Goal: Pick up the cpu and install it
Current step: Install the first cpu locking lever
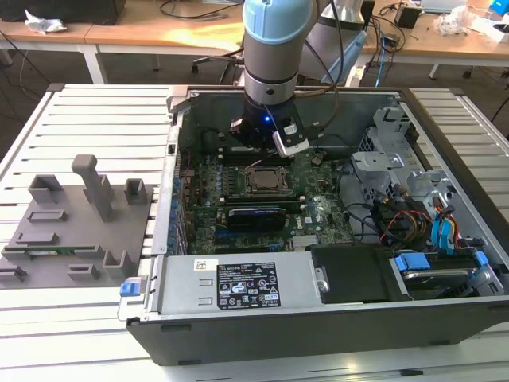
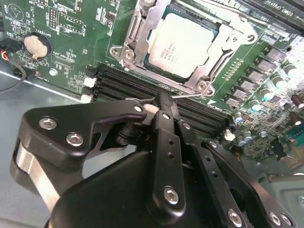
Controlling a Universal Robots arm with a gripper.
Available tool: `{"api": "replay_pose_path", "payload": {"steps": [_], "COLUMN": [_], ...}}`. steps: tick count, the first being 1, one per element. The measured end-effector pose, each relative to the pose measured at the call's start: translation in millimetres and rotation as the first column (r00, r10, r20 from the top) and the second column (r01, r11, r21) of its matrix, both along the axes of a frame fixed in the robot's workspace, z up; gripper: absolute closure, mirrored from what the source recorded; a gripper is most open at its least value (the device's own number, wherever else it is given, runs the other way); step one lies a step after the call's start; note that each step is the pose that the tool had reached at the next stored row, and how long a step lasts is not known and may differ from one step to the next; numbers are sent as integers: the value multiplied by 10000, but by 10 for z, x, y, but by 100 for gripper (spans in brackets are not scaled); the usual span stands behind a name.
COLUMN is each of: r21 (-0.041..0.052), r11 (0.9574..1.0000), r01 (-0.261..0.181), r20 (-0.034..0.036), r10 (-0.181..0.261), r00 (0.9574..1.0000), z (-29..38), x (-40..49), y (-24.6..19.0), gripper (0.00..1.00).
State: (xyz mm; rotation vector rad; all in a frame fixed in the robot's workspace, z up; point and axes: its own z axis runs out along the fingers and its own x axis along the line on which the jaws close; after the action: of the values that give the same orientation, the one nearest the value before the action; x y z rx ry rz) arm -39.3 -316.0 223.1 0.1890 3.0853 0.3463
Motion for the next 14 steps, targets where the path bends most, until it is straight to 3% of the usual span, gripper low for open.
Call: {"api": "replay_pose_path", "payload": {"steps": [7, 9, 11, 14], "r21": [-4, -6, -4, -4], "r11": [10000, 10000, 10000, 10000], "r01": [-13, -12, -15, -23], "r20": [2, 49, 183, 489], "r10": [13, 12, 15, 23], "r00": [10000, 10000, 9998, 9988], "z": [-23, -30, -35, -38], "x": [9, 8, 9, 9], "y": [54, 54, 55, 54], "gripper": [89, 89, 89, 89]}}
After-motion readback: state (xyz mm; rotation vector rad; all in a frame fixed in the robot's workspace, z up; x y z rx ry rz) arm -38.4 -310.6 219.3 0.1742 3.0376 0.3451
